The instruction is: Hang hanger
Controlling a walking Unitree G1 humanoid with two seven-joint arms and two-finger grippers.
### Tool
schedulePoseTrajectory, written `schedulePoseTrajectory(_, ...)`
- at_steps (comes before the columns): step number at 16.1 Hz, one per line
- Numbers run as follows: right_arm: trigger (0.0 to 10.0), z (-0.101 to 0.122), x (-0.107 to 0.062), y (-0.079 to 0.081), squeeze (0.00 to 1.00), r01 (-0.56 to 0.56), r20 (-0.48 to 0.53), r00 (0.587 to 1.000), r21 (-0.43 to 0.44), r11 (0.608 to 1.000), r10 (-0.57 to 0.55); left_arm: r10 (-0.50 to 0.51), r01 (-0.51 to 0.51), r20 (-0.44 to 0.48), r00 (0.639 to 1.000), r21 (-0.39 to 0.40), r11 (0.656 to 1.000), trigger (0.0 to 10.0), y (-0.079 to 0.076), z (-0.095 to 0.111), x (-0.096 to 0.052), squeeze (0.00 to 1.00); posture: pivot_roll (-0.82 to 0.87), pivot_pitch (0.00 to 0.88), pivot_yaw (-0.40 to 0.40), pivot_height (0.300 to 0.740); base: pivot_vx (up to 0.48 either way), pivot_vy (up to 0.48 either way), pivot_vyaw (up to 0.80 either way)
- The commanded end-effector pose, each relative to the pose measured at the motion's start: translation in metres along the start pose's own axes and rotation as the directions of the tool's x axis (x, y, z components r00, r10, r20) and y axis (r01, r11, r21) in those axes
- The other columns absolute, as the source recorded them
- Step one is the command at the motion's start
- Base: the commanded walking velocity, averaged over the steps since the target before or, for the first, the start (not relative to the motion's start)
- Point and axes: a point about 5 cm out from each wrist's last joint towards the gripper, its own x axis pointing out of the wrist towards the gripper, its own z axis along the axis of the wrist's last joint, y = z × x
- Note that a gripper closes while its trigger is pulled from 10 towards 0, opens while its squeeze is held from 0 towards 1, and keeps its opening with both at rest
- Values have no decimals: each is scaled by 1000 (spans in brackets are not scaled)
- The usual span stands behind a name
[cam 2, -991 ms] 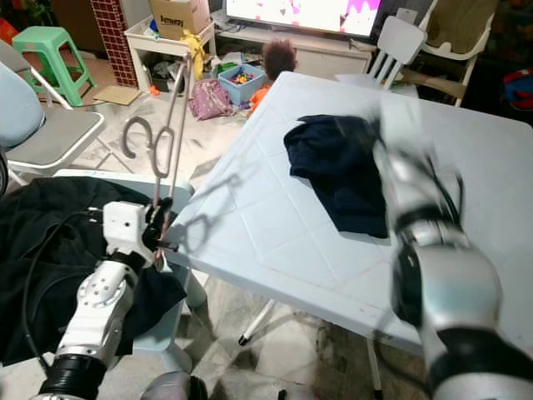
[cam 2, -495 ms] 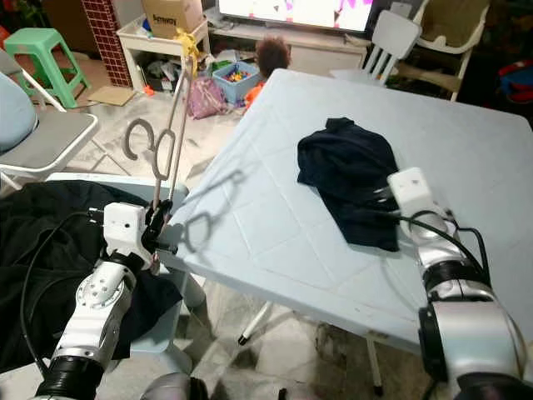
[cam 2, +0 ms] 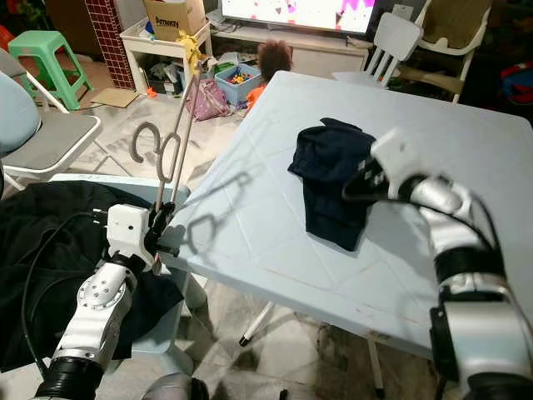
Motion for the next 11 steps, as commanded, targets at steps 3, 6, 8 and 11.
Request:
schedulePoseTrajectory(3, 10000, -15, -14, 0, 1000, -200, -174, 974, -346, 917, 146, -36, 36, -7, 999, 3, 999, 10000, -4, 0, 0, 0, -18, 0, -12, 740, 0, 0, 0)
schedulePoseTrajectory(6, 10000, -29, -35, 4, 1000, -470, -292, 872, -276, 838, 393, -61, 61, -17, 998, 6, 998, 10000, -8, -1, 3, 0, -29, 0, -6, 740, 0, 0, 0)
schedulePoseTrajectory(8, 10000, -26, -39, 8, 1000, -536, -243, 836, -176, 826, 491, -78, 78, -19, 997, 6, 997, 10000, -12, -2, 4, 0, -31, 0, -4, 740, 0, 0, 0)
schedulePoseTrajectory(11, 10000, 11, -11, -11, 1000, -172, 51, 984, 22, 985, 170, -89, 89, -24, 996, 9, 996, 10000, -13, -3, 4, 0, -30, 0, 0, 740, 0, 0, 0)
